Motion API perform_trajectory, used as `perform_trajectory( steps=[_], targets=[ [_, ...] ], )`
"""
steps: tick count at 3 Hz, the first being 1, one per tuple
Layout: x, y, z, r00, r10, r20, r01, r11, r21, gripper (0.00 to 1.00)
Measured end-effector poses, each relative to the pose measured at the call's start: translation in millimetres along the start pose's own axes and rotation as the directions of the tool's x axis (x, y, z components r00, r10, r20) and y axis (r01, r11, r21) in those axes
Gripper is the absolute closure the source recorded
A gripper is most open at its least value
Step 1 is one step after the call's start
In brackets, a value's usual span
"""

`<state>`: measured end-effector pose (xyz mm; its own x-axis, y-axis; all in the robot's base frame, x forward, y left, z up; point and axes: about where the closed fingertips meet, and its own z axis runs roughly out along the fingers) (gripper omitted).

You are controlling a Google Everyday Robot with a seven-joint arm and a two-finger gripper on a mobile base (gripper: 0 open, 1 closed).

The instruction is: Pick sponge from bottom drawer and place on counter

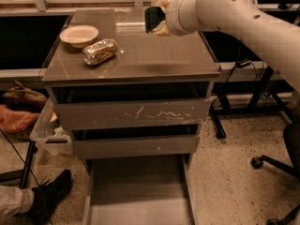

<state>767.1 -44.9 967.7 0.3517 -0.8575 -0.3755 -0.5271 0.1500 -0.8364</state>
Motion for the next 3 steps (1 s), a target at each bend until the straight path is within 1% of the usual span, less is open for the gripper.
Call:
perform_trajectory(
  steps=[1, 2, 3],
  targets=[
    [20.6, 0.9, 25.1, 0.988, 0.155, 0.017, -0.153, 0.9834, -0.098, 1.00],
    [34.0, 13.3, 41.2, 0.961, 0.277, 0.012, -0.268, 0.9383, -0.219, 1.00],
    [39.2, 47.3, 52.6, 0.934, 0.356, -0.012, -0.336, 0.8682, -0.365, 1.00]
  ],
)
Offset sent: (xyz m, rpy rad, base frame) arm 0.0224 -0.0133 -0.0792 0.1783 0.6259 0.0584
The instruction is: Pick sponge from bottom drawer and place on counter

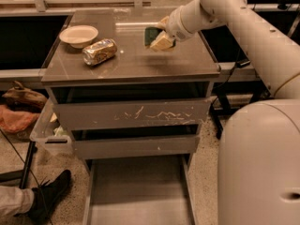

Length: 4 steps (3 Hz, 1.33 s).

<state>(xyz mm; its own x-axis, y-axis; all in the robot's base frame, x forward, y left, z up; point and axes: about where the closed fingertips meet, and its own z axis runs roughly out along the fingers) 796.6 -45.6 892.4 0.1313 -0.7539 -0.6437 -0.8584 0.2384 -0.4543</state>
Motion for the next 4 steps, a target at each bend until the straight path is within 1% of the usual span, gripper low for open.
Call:
perform_trajectory(
  steps=[1, 2, 3, 4],
  targets=[
    [10.2, 27.5, 19.2, 0.998, 0.061, 0.013, -0.059, 0.9888, -0.137, 1.00],
    [16.7, 45.9, 33.3, 0.995, 0.097, 0.027, -0.089, 0.9711, -0.222, 1.00],
    [17.0, 47.8, 34.4, 0.995, 0.098, 0.026, -0.089, 0.9694, -0.229, 1.00],
    [17.0, 47.8, 34.4, 0.995, 0.098, 0.026, -0.089, 0.9694, -0.229, 0.81]
  ],
)
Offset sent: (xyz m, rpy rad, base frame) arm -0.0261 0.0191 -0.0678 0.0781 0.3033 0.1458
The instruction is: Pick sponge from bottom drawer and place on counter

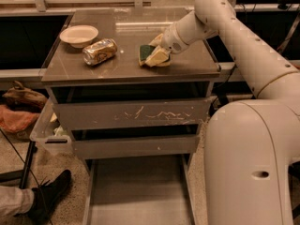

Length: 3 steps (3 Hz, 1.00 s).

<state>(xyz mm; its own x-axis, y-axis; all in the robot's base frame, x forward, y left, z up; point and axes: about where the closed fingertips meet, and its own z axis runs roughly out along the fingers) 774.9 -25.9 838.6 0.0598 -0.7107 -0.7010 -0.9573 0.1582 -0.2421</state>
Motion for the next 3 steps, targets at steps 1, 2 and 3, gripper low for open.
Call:
perform_trajectory(
  steps=[1, 2, 3],
  targets=[
    [0.0, 0.0, 0.0, 1.000, 0.000, 0.000, 0.000, 1.0000, 0.000, 0.58],
    [0.0, 0.0, 0.1, 1.000, 0.000, 0.000, 0.000, 1.0000, 0.000, 0.35],
    [0.0, 0.0, 0.1, 1.000, 0.000, 0.000, 0.000, 1.0000, 0.000, 0.11]
  ],
)
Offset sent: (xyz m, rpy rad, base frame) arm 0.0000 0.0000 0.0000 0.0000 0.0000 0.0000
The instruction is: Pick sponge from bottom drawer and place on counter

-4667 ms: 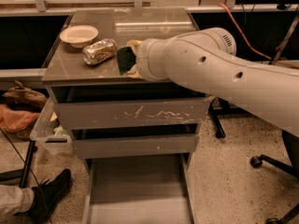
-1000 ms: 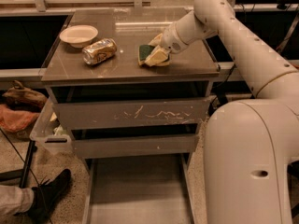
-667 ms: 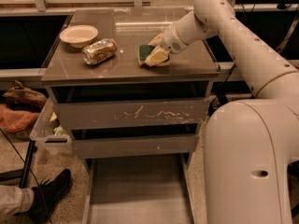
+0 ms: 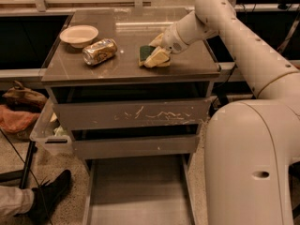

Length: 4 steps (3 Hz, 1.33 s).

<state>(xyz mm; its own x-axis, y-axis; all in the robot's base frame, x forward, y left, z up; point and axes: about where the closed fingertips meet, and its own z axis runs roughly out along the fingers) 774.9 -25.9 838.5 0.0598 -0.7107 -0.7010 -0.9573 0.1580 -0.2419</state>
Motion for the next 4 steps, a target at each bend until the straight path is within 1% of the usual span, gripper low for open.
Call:
perform_trajectory(
  steps=[1, 2, 3, 4],
  targets=[
    [0.0, 0.0, 0.1, 1.000, 0.000, 0.000, 0.000, 1.0000, 0.000, 0.00],
    [-0.1, 0.0, 0.0, 1.000, 0.000, 0.000, 0.000, 1.0000, 0.000, 0.00],
    [-17.3, -0.8, -23.6, 1.000, -0.003, -0.022, 0.003, 0.9995, 0.031, 0.00],
    [-36.6, 1.3, -79.2, 0.997, 0.034, -0.062, -0.025, 0.9883, 0.151, 0.00]
  ],
)
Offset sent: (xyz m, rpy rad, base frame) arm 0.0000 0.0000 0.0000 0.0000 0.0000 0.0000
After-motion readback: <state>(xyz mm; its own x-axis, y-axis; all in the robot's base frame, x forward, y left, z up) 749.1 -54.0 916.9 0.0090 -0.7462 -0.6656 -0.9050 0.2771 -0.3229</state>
